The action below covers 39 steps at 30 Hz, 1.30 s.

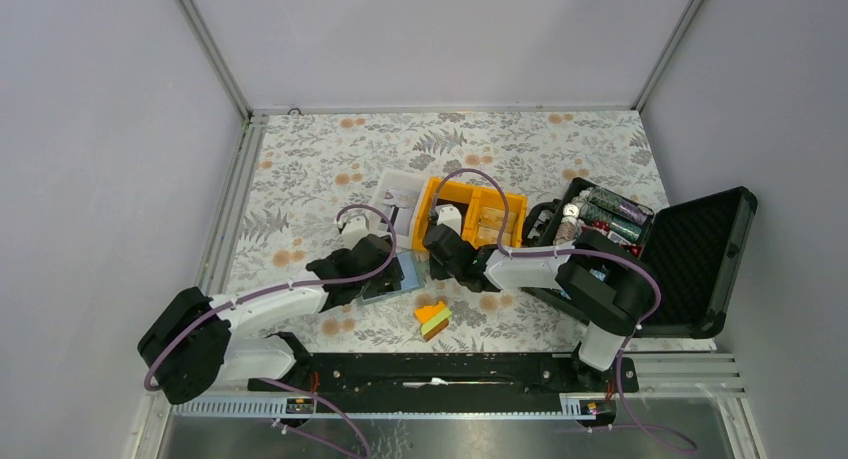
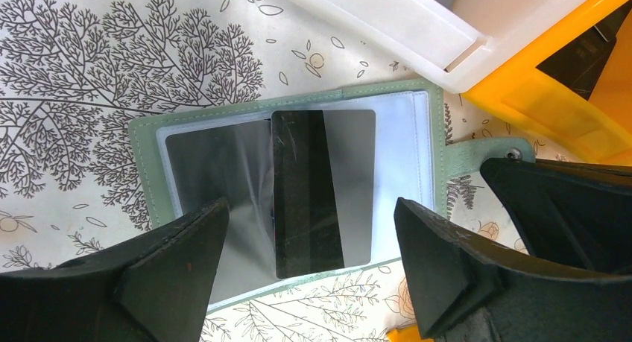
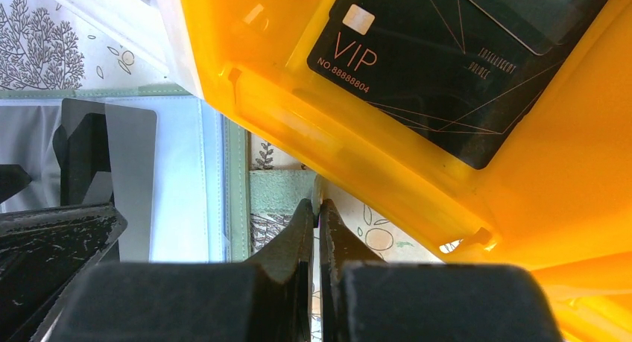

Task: Put the credit cards into the card holder
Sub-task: Insert the credit card into the card holder.

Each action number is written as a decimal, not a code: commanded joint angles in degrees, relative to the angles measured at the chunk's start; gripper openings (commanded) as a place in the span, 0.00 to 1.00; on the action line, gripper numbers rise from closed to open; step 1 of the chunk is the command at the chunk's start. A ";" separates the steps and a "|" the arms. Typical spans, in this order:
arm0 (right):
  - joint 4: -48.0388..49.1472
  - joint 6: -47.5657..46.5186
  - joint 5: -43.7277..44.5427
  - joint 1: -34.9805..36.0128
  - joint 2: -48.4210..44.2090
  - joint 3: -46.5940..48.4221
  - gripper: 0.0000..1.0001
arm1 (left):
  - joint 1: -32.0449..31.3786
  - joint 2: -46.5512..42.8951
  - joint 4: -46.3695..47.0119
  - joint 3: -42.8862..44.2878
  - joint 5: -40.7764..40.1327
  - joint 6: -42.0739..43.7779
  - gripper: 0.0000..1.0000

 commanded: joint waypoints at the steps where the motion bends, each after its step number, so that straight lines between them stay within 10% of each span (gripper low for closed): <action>1: -2.99 -0.37 3.31 -0.38 1.02 0.68 0.00 | 0.47 -0.54 -3.23 -2.33 2.98 -0.82 0.84; 39: -2.91 -0.23 2.61 -0.35 1.64 1.12 0.00 | -0.07 0.40 13.57 -7.81 10.87 -5.54 0.70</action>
